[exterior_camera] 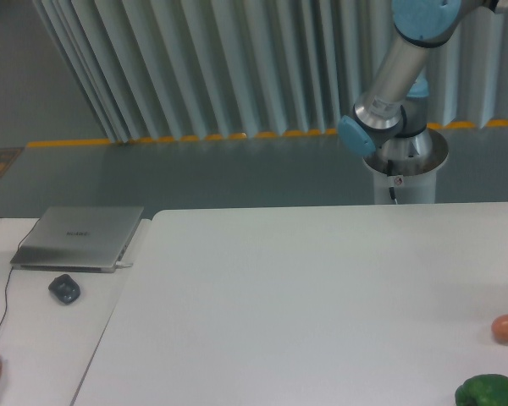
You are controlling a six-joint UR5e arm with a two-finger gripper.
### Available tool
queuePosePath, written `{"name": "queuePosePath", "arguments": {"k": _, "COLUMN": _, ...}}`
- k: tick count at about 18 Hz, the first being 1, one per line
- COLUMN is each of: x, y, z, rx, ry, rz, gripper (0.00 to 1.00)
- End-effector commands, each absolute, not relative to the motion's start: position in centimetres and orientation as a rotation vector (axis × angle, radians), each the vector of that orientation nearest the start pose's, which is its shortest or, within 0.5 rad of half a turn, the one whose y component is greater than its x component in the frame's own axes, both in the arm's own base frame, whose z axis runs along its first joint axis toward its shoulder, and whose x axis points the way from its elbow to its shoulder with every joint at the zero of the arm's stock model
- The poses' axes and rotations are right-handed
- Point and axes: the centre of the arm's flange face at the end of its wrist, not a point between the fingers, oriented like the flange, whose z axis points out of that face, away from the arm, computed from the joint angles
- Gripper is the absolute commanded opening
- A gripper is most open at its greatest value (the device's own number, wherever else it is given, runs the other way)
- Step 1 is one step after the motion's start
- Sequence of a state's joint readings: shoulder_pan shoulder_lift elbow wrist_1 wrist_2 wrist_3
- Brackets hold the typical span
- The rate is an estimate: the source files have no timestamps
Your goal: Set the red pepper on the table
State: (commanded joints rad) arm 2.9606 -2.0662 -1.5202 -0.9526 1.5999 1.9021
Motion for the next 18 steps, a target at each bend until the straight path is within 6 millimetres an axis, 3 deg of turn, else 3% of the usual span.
{"name": "queuePosePath", "arguments": {"k": 5, "x": -63.8, "y": 24.9, "z": 28.3, "rx": -3.07, "ry": 0.798, "rz": 0.269, "gripper": 0.98}}
{"name": "queuePosePath", "arguments": {"k": 7, "x": -63.7, "y": 25.0, "z": 28.4, "rx": -3.069, "ry": 0.8, "rz": 0.279, "gripper": 0.7}}
{"name": "queuePosePath", "arguments": {"k": 8, "x": -63.7, "y": 25.0, "z": 28.4, "rx": -3.069, "ry": 0.8, "rz": 0.276, "gripper": 0.44}}
{"name": "queuePosePath", "arguments": {"k": 10, "x": -63.7, "y": 25.0, "z": 28.5, "rx": -3.069, "ry": 0.8, "rz": 0.279, "gripper": 0.25}}
{"name": "queuePosePath", "arguments": {"k": 12, "x": -63.7, "y": 25.0, "z": 28.9, "rx": -3.068, "ry": 0.799, "rz": 0.291, "gripper": 0.16}}
{"name": "queuePosePath", "arguments": {"k": 18, "x": -62.9, "y": 25.4, "z": 31.5, "rx": -3.07, "ry": 0.752, "rz": 0.34, "gripper": 0.09}}
